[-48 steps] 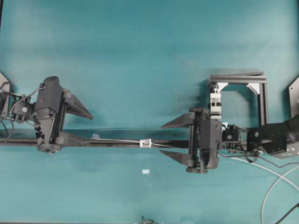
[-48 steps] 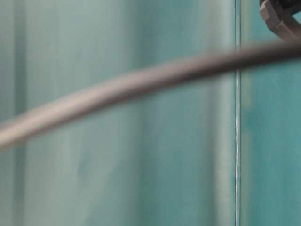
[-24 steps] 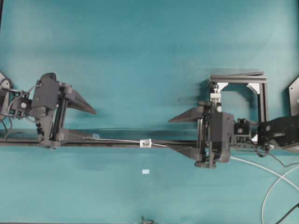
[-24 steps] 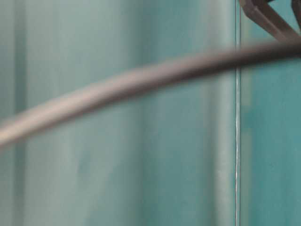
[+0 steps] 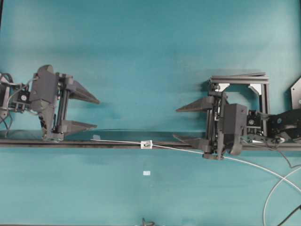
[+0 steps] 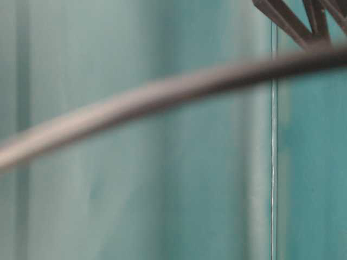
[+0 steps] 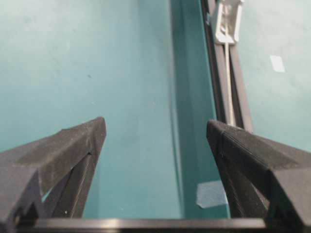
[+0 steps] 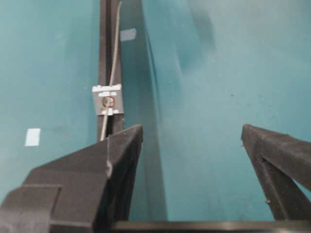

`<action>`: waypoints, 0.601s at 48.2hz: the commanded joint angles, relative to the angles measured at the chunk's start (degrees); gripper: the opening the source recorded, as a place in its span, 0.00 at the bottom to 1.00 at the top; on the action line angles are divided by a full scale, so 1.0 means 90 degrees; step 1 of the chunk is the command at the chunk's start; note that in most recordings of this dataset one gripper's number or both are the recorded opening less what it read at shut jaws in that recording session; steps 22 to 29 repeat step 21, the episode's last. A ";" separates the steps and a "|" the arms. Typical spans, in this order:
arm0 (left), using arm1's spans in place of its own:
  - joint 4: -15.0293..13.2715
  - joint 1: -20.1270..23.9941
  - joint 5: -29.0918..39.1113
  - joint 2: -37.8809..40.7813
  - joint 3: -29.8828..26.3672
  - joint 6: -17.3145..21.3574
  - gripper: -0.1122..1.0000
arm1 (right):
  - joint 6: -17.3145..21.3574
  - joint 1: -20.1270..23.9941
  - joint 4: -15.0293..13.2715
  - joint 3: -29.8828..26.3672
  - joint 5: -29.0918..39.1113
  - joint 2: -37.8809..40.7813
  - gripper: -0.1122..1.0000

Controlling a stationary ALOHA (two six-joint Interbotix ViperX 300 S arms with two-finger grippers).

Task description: Insert the wire through the hole in the metal fitting marked with a red label.

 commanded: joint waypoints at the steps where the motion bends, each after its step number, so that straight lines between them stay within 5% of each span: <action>1: 0.0010 0.0059 -0.0322 -0.0195 0.0068 0.0137 0.86 | -0.0039 -0.0049 0.0000 0.0000 -0.0146 -0.0156 0.92; 29: 0.0010 0.0098 -0.0605 -0.0781 0.0361 0.0313 0.85 | -0.0088 -0.0156 0.0000 0.0117 -0.0469 -0.0176 0.92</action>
